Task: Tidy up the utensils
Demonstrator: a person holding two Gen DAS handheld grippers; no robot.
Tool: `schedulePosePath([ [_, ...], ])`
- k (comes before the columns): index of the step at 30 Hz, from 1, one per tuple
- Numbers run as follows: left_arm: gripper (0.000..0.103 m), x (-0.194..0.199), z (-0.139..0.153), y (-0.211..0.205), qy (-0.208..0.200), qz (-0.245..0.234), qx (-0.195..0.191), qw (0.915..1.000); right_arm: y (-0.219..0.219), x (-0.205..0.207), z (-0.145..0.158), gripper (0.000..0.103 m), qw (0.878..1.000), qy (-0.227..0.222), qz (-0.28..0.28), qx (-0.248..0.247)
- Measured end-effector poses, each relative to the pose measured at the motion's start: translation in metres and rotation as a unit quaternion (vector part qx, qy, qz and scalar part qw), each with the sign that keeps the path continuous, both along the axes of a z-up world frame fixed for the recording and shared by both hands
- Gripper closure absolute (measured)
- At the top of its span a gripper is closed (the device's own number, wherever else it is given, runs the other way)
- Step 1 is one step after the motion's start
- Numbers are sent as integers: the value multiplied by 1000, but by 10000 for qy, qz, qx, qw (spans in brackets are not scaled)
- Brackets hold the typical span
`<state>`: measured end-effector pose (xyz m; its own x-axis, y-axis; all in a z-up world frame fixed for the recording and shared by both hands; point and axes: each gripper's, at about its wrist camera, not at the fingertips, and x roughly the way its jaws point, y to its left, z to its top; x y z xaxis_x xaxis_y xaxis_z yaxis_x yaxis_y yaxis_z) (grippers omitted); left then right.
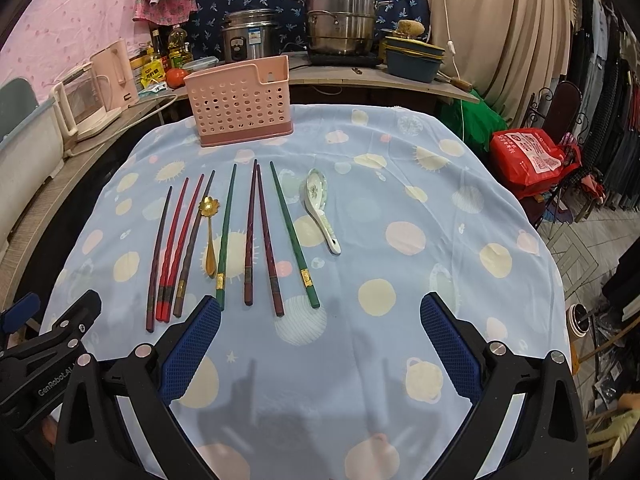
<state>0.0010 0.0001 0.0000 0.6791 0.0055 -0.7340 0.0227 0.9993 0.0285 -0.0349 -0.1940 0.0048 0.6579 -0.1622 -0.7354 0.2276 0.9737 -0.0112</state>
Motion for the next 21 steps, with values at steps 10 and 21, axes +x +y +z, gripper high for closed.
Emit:
schedulePosePath([
  [10, 7, 1, -1, 1, 27, -13, 9, 10000, 1, 1, 0, 7, 10000, 8, 6, -2],
  [21, 7, 5, -2, 4, 76, 24, -32, 10000, 1, 2, -3, 7, 10000, 29, -5, 2],
])
